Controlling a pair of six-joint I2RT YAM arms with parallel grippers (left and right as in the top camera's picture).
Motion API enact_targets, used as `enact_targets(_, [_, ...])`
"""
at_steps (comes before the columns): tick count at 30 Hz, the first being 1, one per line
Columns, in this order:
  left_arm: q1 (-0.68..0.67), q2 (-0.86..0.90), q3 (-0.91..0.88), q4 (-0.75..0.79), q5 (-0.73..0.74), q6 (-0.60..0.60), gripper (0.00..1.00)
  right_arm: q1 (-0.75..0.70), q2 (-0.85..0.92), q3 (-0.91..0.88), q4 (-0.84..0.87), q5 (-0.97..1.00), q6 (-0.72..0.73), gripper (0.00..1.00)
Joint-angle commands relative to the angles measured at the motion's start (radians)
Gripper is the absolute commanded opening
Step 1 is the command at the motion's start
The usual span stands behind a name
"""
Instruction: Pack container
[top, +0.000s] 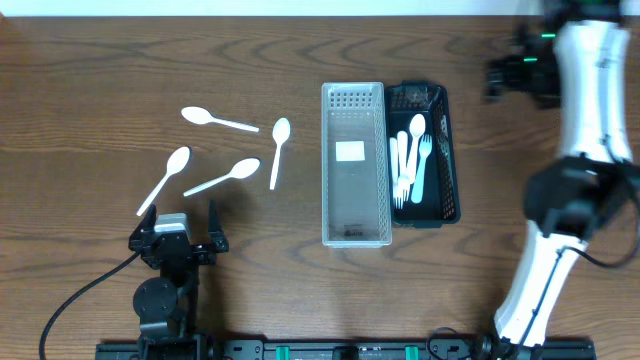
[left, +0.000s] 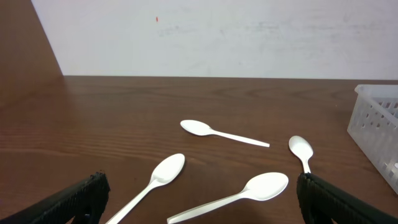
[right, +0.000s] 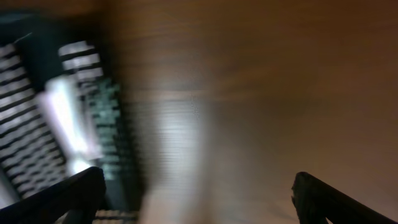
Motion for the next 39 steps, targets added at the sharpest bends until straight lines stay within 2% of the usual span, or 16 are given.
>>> enact_targets(1, [0.004, 0.0, -0.029, -0.017, -0.014, 0.01, 0.98, -0.13, -0.106, 0.032, -0.008, 0.118, 0.024, 0.99])
enact_targets(9, [0.004, 0.0, -0.029, -0.017, -0.014, 0.01, 0.98, -0.36, -0.13, 0.013, -0.007, 0.094, 0.052, 0.99])
enact_targets(12, [0.004, -0.001, -0.029, -0.007, -0.015, 0.064, 0.98, -0.402, -0.13, -0.008, 0.001, 0.069, 0.053, 0.99])
enact_targets(20, [0.004, 0.0, -0.029, -0.001, -0.016, 0.101, 0.98, -0.421, -0.13, -0.131, 0.066, 0.036, 0.086, 0.99])
enact_targets(25, [0.004, 0.0, -0.029, 0.057, -0.015, 0.131, 0.98, -0.418, -0.13, -0.278, 0.152, 0.033, 0.086, 0.99])
enact_targets(29, [0.004, 0.0, -0.029, 0.115, -0.014, 0.129, 0.98, -0.419, -0.13, -0.338, 0.148, 0.033, 0.086, 0.99])
enact_targets(33, [0.004, 0.0, -0.023, 0.152, 0.141, 0.044, 0.98, -0.419, -0.13, -0.349, 0.149, 0.033, 0.086, 0.99])
enact_targets(36, [0.004, 0.0, 0.0, 0.162, 0.27, -0.074, 0.98, -0.419, -0.13, -0.349, 0.153, 0.033, 0.086, 0.99])
enact_targets(39, [0.004, 0.01, 0.037, 0.162, 0.312, -0.167, 0.98, -0.419, -0.13, -0.349, 0.154, 0.033, 0.086, 0.99])
